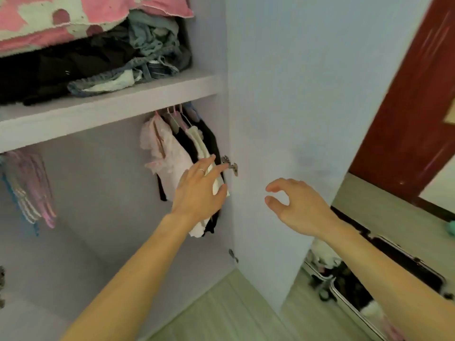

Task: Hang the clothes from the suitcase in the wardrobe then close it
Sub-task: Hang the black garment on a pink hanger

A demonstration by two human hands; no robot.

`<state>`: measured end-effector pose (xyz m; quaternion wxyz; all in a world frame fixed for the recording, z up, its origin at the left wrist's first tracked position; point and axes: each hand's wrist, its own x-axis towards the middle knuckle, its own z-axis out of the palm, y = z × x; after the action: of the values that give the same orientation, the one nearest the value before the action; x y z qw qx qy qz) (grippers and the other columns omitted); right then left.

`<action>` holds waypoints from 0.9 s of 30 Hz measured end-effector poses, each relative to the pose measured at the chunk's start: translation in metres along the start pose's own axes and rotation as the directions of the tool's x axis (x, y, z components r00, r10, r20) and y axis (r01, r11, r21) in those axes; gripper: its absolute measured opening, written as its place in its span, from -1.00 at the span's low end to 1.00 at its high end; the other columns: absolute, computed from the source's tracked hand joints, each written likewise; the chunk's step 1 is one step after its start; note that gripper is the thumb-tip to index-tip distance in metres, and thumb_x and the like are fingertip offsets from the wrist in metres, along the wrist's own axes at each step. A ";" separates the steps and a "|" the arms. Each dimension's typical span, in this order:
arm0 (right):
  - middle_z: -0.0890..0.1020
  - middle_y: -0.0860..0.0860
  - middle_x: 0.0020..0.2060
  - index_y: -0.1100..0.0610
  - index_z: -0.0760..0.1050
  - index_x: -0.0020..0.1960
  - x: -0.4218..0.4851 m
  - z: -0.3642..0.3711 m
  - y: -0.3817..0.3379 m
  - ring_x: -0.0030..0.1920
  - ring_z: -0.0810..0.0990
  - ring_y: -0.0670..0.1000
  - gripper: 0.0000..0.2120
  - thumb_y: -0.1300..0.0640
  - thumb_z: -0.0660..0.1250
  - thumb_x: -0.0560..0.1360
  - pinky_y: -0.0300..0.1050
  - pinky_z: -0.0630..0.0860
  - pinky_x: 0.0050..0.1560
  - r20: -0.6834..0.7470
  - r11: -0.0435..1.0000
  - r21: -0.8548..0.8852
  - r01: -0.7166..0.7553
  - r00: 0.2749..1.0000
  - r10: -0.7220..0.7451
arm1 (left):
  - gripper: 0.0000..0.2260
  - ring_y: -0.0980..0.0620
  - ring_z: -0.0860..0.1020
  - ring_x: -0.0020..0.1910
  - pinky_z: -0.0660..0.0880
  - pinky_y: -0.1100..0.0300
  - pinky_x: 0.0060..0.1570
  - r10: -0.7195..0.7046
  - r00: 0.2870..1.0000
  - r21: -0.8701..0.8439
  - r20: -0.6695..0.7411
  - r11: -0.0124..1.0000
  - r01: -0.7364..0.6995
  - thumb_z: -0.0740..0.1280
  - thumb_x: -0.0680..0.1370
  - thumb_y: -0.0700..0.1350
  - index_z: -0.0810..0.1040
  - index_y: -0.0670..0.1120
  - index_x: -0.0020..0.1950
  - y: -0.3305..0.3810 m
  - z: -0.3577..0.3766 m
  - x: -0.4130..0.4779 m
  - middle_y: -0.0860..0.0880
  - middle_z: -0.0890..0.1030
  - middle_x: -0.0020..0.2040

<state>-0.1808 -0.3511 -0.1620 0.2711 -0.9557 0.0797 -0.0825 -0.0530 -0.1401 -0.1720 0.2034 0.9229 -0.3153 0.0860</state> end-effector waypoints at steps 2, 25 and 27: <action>0.54 -0.22 0.19 -0.16 0.46 0.27 -0.046 0.005 0.041 0.24 0.42 -0.09 -0.73 -0.12 0.25 0.59 -0.18 0.34 0.21 -0.037 0.994 0.048 -0.099 0.994 0.101 | -0.56 -0.05 0.23 0.54 0.24 -0.04 0.48 0.120 0.992 -0.034 0.048 0.992 -0.119 0.18 0.60 0.11 0.39 0.16 0.49 0.041 0.038 -0.012 0.04 0.30 0.56; 0.60 0.04 0.03 0.05 0.42 0.35 -0.263 -0.072 0.451 0.00 0.56 0.10 -0.64 -0.03 0.23 0.59 -0.02 0.53 0.00 -0.039 0.575 0.066 -0.815 0.574 0.818 | -0.60 0.00 0.49 0.27 0.50 0.01 0.22 0.380 0.523 -0.250 0.763 0.920 -0.303 0.22 0.63 0.02 0.36 0.12 0.49 0.403 0.389 0.020 0.03 0.41 0.44; 0.59 0.06 -0.01 0.07 0.40 0.38 -0.251 -0.073 0.480 -0.03 0.56 0.11 -0.63 0.01 0.21 0.59 -0.02 0.53 0.00 -0.044 0.568 0.044 -0.822 0.567 0.823 | -0.60 -0.02 0.45 0.34 0.48 -0.01 0.26 0.373 0.514 -0.229 0.772 0.918 -0.322 0.22 0.63 0.01 0.37 0.13 0.48 0.411 0.409 0.037 0.05 0.39 0.46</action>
<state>-0.4919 -0.7418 -0.3847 0.2846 -0.8039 0.5217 0.0238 -0.2651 -0.6310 -0.3987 0.0437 0.7725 -0.5528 -0.3093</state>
